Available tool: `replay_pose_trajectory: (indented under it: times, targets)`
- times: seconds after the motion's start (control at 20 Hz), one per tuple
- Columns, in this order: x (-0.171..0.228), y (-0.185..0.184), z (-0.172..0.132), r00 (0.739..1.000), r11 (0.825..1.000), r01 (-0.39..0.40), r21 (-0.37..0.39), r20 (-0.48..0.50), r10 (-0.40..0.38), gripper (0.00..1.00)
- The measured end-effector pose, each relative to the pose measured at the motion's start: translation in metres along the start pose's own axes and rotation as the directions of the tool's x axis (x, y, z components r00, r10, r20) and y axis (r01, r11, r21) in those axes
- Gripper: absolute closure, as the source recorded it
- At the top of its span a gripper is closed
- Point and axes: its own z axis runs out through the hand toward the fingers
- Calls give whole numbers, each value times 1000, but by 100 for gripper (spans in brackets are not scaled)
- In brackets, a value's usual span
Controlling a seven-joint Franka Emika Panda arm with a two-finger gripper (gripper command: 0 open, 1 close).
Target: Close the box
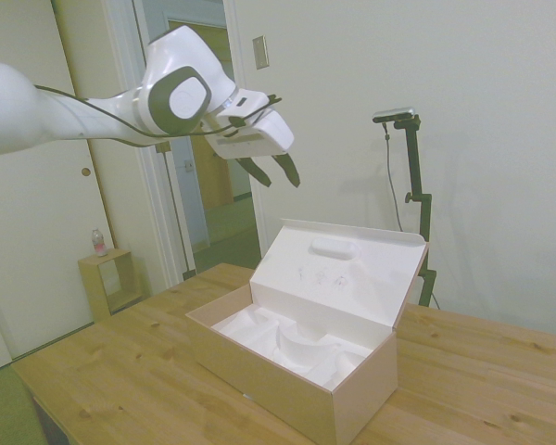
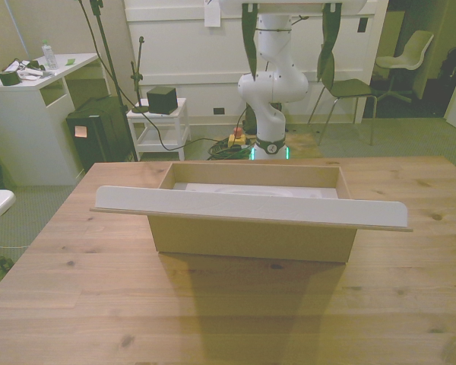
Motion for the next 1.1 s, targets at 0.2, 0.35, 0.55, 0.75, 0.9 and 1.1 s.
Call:
replay_pose_trajectory:
  times: [0.2, 0.35, 0.55, 0.75, 0.9, 1.1]
  targets:
    - [32, -2, 32, 1000, 1000, 7, -7, -21, -7, 0]
    - [49, -5, 54, 999, 1000, 8, -14, -33, -8, 0]
    - [68, -10, 91, 1000, 1000, -7, -28, -30, 6, 0]
    - [80, -14, 126, 1000, 998, -6, -61, -3, 6, 0]
    - [82, -13, 159, 1000, 995, -3, -97, 16, 5, 0]
    - [81, -6, 204, 999, 990, 0, -139, 41, 6, 0]
